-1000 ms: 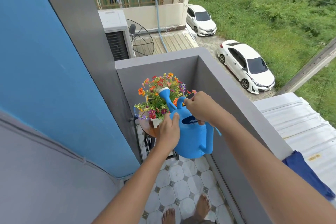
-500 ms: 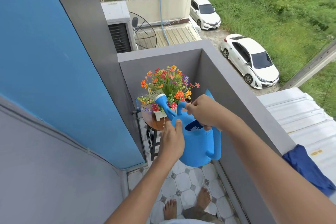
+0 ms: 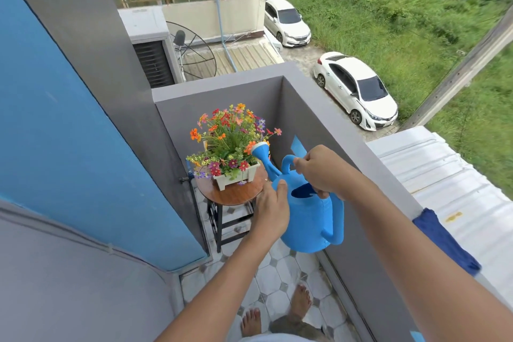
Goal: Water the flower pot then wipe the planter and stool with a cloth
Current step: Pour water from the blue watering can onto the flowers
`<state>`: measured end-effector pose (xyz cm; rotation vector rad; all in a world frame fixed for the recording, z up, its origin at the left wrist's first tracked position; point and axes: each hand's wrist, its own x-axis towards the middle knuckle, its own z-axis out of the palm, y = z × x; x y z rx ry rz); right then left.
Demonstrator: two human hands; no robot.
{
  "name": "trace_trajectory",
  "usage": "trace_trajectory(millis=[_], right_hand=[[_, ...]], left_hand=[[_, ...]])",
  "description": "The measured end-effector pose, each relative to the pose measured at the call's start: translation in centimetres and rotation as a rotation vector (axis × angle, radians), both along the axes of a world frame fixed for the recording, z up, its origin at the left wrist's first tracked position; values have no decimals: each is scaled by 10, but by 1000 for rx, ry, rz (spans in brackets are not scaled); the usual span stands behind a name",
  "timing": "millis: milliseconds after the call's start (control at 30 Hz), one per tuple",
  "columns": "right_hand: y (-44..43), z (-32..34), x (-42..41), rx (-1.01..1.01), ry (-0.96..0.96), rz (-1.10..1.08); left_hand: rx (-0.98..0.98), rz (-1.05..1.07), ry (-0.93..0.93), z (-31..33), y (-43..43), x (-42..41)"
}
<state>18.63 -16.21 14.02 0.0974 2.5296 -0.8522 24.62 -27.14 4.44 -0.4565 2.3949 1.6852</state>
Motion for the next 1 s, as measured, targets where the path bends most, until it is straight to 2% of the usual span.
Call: trace_trajectory(millis=[200, 500, 800, 1000], right_hand=[[9, 1, -9, -53, 73, -48], [22, -31, -21, -426, 187, -207], [66, -55, -42, -725, 287, -503], [115, -79, -64, -850, 338, -749]], left_hand=[[-29, -4, 53, 1, 1, -23], [-108, -56, 194, 0, 0, -68], [-118, -191, 288, -14, 52, -134], [-93, -291, 204, -31, 122, -178]])
